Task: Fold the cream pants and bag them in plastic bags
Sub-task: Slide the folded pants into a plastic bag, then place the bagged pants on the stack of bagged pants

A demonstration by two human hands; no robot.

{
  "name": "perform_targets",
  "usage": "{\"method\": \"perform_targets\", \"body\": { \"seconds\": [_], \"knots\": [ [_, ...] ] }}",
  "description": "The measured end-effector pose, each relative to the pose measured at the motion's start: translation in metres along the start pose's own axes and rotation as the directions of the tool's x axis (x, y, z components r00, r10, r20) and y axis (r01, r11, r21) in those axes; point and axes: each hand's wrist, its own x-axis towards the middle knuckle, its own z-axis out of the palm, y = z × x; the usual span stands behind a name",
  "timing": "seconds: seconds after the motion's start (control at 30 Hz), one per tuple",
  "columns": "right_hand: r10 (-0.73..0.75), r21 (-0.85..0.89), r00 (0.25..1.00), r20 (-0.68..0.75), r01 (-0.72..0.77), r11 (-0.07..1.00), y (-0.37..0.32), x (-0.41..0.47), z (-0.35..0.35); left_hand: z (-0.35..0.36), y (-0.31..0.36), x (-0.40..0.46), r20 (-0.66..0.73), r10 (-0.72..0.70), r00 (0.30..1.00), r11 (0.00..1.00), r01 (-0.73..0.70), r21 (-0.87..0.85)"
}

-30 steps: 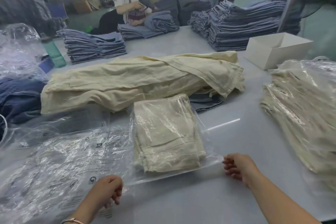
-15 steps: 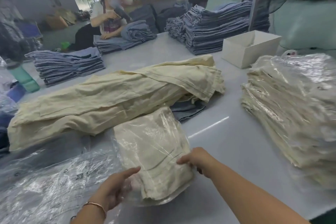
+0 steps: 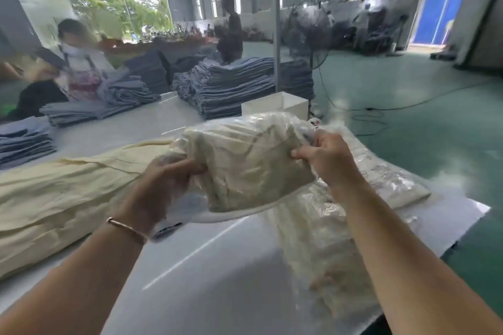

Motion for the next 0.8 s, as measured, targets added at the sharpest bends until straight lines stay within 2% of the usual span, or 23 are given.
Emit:
{"method": "perform_targets", "body": {
  "seconds": [0.1, 0.2, 0.27, 0.33, 0.37, 0.43, 0.47, 0.53, 0.6, 0.67, 0.73, 0.8],
  "knots": [
    [-0.127, -0.063, 0.972, -0.197, 0.116, 0.991, -0.014, 0.036, -0.073, 0.083, 0.013, 0.042, 0.027, 0.132, 0.991, 0.990, -0.131, -0.050],
    [-0.215, -0.239, 0.904, -0.369, 0.131, 0.962, -0.002, 0.060, -0.123, 0.148, -0.008, 0.069, 0.030, 0.148, 0.989, 0.983, -0.144, -0.112],
    [-0.201, -0.361, 0.887, -0.416, 0.042, 0.932, 0.023, 0.070, -0.146, 0.178, -0.036, 0.081, 0.069, 0.042, 0.997, 0.983, -0.029, -0.180],
    [-0.137, -0.479, 0.896, -0.423, -0.092, 0.873, 0.058, 0.078, -0.161, 0.198, -0.070, 0.086, 0.089, -0.155, 0.984, 0.969, 0.169, -0.180],
    [-0.065, -0.552, 0.911, -0.406, -0.188, 0.812, 0.075, 0.079, -0.166, 0.204, -0.087, 0.088, 0.075, -0.241, 0.968, 0.958, 0.250, -0.140],
    [0.107, -0.758, 0.937, -0.333, -0.334, 0.560, 0.103, 0.076, -0.166, 0.210, -0.113, 0.088, 0.033, -0.334, 0.942, 0.942, 0.333, 0.035],
    [0.138, -0.841, 0.944, -0.300, -0.330, 0.428, 0.113, 0.074, -0.163, 0.212, -0.119, 0.089, 0.010, -0.347, 0.938, 0.928, 0.342, 0.151],
    [0.062, -0.931, 0.977, -0.206, -0.215, 0.295, 0.123, 0.074, -0.155, 0.212, -0.118, 0.092, -0.010, -0.340, 0.940, 0.893, 0.326, 0.310],
    [-0.022, -0.969, 0.997, -0.077, -0.070, 0.239, 0.122, 0.078, -0.147, 0.209, -0.113, 0.095, -0.003, -0.348, 0.938, 0.873, 0.325, 0.363],
    [-0.033, -0.978, 0.999, -0.006, 0.001, 0.209, 0.115, 0.083, -0.136, 0.206, -0.107, 0.093, 0.000, -0.334, 0.942, 0.860, 0.305, 0.410],
    [-0.062, -0.971, 0.998, 0.011, 0.025, 0.237, 0.106, 0.084, -0.119, 0.201, -0.103, 0.087, -0.008, -0.295, 0.955, 0.854, 0.267, 0.446],
    [-0.136, -0.942, 0.990, 0.045, 0.088, 0.324, 0.098, 0.079, -0.093, 0.189, -0.099, 0.078, -0.017, -0.267, 0.964, 0.866, 0.247, 0.435]
  ]
}}
